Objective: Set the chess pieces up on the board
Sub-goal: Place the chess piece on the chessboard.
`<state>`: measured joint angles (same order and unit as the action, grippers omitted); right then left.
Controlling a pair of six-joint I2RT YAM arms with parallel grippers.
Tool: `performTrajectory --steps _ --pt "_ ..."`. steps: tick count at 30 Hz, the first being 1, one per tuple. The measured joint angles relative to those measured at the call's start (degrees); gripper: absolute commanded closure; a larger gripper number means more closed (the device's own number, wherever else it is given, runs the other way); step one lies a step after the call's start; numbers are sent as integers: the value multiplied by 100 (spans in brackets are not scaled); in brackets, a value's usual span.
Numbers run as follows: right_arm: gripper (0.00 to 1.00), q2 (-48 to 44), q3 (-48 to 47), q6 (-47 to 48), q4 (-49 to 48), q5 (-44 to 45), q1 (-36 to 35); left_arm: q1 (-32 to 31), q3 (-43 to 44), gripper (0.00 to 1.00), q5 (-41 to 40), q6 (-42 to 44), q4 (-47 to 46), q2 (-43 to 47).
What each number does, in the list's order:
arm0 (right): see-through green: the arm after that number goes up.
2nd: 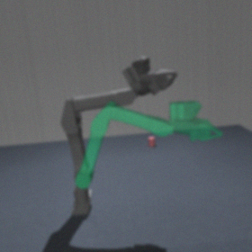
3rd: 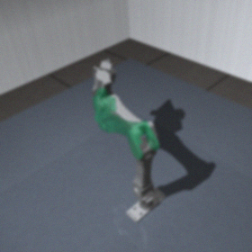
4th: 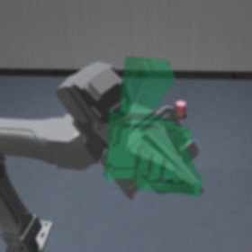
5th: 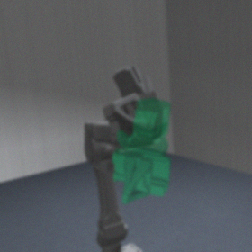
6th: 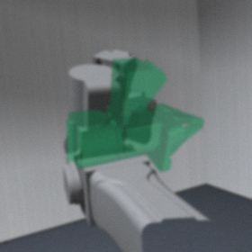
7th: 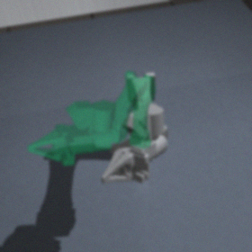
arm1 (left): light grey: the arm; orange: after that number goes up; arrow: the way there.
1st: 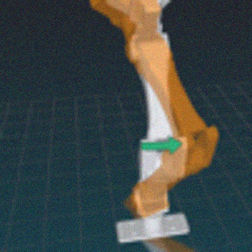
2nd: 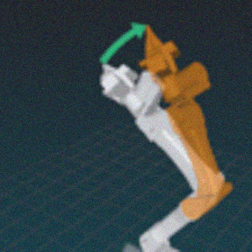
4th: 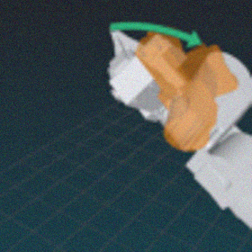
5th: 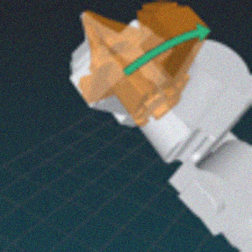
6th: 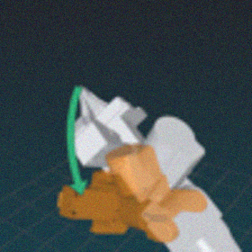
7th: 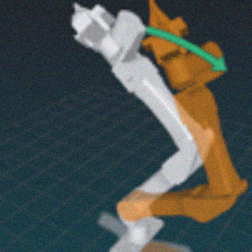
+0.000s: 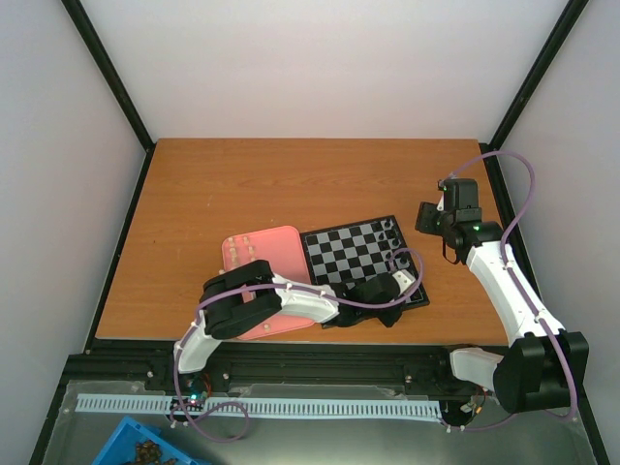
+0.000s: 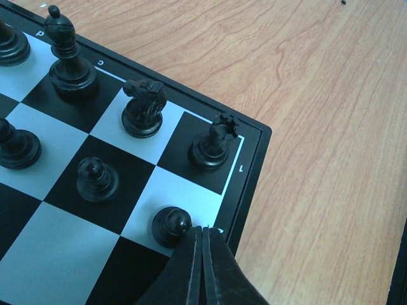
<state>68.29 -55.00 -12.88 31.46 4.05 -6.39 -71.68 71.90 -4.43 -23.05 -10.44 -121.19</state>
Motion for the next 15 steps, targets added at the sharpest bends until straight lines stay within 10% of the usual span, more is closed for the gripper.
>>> performTrajectory --steps 15 --pt "35 0 0 0 0 -24 0 7 -85 96 -4 -17 72 98"
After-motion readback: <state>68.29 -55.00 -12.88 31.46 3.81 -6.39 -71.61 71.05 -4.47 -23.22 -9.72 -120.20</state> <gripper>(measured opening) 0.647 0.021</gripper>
